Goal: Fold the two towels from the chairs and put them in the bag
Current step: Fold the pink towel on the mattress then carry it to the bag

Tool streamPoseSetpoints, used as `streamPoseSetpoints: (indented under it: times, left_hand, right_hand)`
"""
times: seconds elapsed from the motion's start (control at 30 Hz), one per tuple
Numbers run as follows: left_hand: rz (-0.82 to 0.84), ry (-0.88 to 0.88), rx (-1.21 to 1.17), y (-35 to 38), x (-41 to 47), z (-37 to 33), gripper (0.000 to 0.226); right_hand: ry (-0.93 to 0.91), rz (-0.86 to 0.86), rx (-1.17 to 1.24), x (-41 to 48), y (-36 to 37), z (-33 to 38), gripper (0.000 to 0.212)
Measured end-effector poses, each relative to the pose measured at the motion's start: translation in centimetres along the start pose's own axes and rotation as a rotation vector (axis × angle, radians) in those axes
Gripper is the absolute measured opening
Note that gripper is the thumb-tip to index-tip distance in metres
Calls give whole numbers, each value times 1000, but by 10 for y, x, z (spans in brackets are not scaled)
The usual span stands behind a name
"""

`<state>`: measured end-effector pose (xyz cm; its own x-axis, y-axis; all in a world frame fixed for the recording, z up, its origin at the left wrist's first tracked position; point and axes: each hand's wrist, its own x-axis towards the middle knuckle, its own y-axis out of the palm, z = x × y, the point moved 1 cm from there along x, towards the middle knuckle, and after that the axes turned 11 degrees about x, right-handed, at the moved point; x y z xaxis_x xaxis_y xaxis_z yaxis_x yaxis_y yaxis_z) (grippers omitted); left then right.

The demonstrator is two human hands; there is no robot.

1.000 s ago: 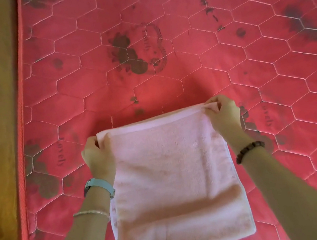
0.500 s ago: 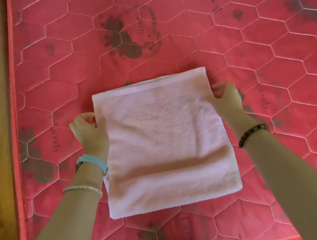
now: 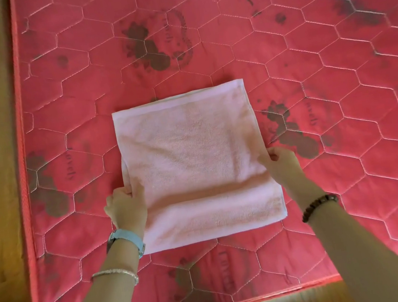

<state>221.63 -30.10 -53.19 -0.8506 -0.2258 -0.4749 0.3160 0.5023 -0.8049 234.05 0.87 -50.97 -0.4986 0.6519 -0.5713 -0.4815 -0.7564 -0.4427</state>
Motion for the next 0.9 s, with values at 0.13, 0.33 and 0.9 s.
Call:
streamPoseSetpoints:
  times: [0.13,0.33,0.9]
  left_hand:
    - [-57,-13,-133,-4,-8,-5,28]
    - [-268,12,-159,-12,-12,6,30]
    - [174,20,-351,-19,-47,51,51]
  right_hand:
    - [-37,-32,29,-3,-1,1,14]
    - [-80,-99,64,-8,2,0,10]
    - [49,-18,36,-58,-3,-32,24]
